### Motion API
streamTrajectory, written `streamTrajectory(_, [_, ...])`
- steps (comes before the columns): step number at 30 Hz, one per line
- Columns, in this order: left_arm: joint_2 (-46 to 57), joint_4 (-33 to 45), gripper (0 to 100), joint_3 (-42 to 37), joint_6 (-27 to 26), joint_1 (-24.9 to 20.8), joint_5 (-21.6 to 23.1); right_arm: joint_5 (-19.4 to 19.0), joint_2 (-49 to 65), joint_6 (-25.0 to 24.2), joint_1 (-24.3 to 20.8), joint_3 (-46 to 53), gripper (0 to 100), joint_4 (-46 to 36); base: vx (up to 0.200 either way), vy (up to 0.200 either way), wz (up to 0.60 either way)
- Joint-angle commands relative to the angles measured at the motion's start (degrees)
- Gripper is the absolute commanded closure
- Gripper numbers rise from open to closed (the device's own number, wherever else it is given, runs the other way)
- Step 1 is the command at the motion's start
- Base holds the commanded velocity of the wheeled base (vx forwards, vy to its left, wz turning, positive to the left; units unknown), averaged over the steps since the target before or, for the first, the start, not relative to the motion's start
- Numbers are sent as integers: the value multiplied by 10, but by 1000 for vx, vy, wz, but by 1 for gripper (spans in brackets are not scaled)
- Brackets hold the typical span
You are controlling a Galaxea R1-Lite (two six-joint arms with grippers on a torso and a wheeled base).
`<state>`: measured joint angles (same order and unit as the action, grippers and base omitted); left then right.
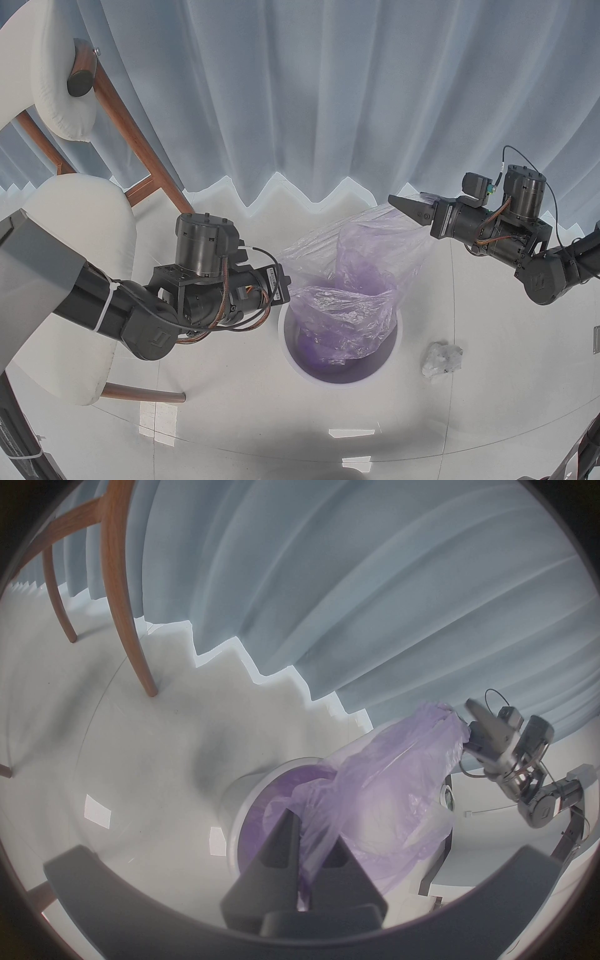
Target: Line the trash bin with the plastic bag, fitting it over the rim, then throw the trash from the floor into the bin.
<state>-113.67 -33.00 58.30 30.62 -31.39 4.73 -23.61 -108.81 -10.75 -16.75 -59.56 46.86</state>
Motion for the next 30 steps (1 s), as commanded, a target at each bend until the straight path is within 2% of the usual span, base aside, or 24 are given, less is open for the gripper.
streamTrajectory(1, [11,0,100,5,4,0,-8,-28,-89,176,55,11,0,99,0,0,0])
streamTrajectory(6, [16,0,100,5,4,0,-15,-30,-88,230,59,9,0,118,0,0,0])
streamTrajectory(17, [20,0,100,3,4,0,-16,-19,-96,222,95,1,0,172,0,0,0])
streamTrajectory(19, [20,1,100,2,4,0,-16,-19,-87,190,98,4,0,175,0,0,0])
streamTrajectory(20, [20,1,100,2,4,0,-16,-19,-87,190,98,4,0,175,0,0,0])
streamTrajectory(21, [20,1,100,-1,3,0,-18,-20,-78,166,98,5,0,176,0,0,0])
streamTrajectory(22, [20,1,100,-1,3,0,-18,-20,-78,166,98,5,0,176,0,0,0])
streamTrajectory(23, [20,1,100,-1,3,0,-18,-22,-62,124,93,15,0,175,0,0,0])
streamTrajectory(24, [20,1,100,-1,3,0,-18,-22,-62,124,93,15,0,175,0,0,0])
streamTrajectory(25, [20,0,100,-1,2,0,-18,-22,-33,55,80,35,0,163,0,0,0])
streamTrajectory(27, [20,1,100,-1,2,0,-18,-21,14,-46,45,66,0,112,0,0,0])
streamTrajectory(28, [20,1,100,-1,2,0,-18,-21,32,-73,35,74,0,82,0,0,0])
streamTrajectory(29, [20,1,100,-1,2,0,-18,-21,32,-73,35,74,0,82,0,0,0])
streamTrajectory(30, [20,1,100,-1,2,0,-18,-19,64,-100,18,84,0,16,0,0,0])
